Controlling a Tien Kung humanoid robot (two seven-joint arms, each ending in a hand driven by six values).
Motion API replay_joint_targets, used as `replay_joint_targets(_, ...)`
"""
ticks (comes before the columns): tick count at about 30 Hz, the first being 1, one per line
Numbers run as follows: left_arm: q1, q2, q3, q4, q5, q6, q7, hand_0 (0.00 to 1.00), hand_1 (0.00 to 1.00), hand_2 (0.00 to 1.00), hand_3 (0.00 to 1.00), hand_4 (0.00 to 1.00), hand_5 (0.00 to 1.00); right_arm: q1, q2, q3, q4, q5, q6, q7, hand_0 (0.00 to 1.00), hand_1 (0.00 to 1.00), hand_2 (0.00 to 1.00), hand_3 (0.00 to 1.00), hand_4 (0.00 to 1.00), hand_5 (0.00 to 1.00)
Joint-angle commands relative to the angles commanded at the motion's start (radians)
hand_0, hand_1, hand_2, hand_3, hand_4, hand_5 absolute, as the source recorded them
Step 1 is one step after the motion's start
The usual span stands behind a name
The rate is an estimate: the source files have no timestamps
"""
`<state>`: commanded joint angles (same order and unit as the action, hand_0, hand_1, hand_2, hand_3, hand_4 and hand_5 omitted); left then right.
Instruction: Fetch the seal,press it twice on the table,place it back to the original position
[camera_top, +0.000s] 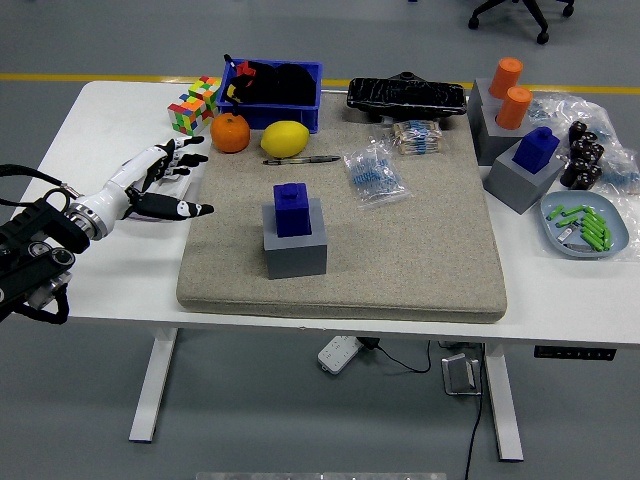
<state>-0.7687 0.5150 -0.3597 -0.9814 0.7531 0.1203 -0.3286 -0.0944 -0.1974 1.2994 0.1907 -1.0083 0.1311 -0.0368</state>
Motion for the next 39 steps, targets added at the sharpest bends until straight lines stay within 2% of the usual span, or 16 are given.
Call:
replay_joint_targets(1, 0.001, -0.001, -0.001, -0.002, -0.001, -0.001, 0.0, 0.892, 0.998, 0.998, 0.998, 0.998, 0.271, 0.0, 0.0, 0.0, 0.0, 0.0, 0.0, 0.0, 0.739, 0.687, 0.663, 0.624, 0.733, 0.518)
replay_joint_targets(7, 0.019, -0.039, -0.021, -0.037, -0.009, -0.008, 0.001, 0.892, 0.998, 0.998, 0.998, 0.998, 0.271, 0.001, 0.003, 0.0, 0.0, 0.0, 0.0, 0.0, 0.739, 0.687, 0.663, 0.624, 0.733, 0.518)
replay_joint_targets(8, 0.022, -0.048, -0.024, -0.039, -0.009, -0.004, -0.005, 0.849, 0.953, 0.996, 0.963, 0.998, 0.153, 0.001, 0.003, -0.001, 0.0, 0.0, 0.0, 0.0, 0.739, 0.687, 0.663, 0.624, 0.733, 0.518)
replay_joint_targets(13, 0.039, -0.095, -0.038, -0.028, -0.015, 0.03, -0.064, 0.849, 0.953, 0.996, 0.963, 0.998, 0.153, 0.002, 0.004, -0.004, 0.0, 0.0, 0.0, 0.0, 0.739, 0.687, 0.663, 0.624, 0.733, 0.518)
replay_joint_targets(14, 0.041, -0.105, -0.041, -0.023, -0.017, 0.032, -0.069, 0.804, 0.843, 0.855, 0.752, 0.998, 0.002, 0.002, 0.004, -0.004, 0.0, 0.0, 0.0, 0.0, 0.739, 0.687, 0.663, 0.624, 0.733, 0.519)
replay_joint_targets(22, 0.06, -0.161, -0.065, -0.004, -0.039, 0.027, -0.073, 0.805, 0.842, 0.83, 0.731, 0.998, 0.002, 0.002, 0.005, -0.012, 0.001, 0.003, 0.001, 0.0, 0.739, 0.687, 0.663, 0.624, 0.733, 0.519)
replay_joint_targets(37, 0.061, -0.235, -0.087, 0.026, -0.062, 0.037, -0.088, 0.808, 0.866, 0.83, 0.722, 0.987, 0.002, 0.005, 0.006, -0.014, -0.001, 0.005, 0.001, 0.0, 0.739, 0.687, 0.663, 0.624, 0.735, 0.518)
replay_joint_targets(38, 0.062, -0.238, -0.087, 0.028, -0.064, 0.037, -0.088, 0.795, 0.842, 0.834, 0.724, 0.945, 0.002, 0.005, 0.006, -0.015, -0.001, 0.005, 0.001, 0.0, 0.739, 0.687, 0.663, 0.623, 0.735, 0.517)
replay_joint_targets(39, 0.064, -0.243, -0.086, 0.033, -0.065, 0.037, -0.089, 0.795, 0.842, 0.834, 0.724, 0.945, 0.002, 0.006, 0.006, -0.016, 0.0, 0.006, 0.001, 0.0, 0.739, 0.687, 0.663, 0.623, 0.735, 0.517)
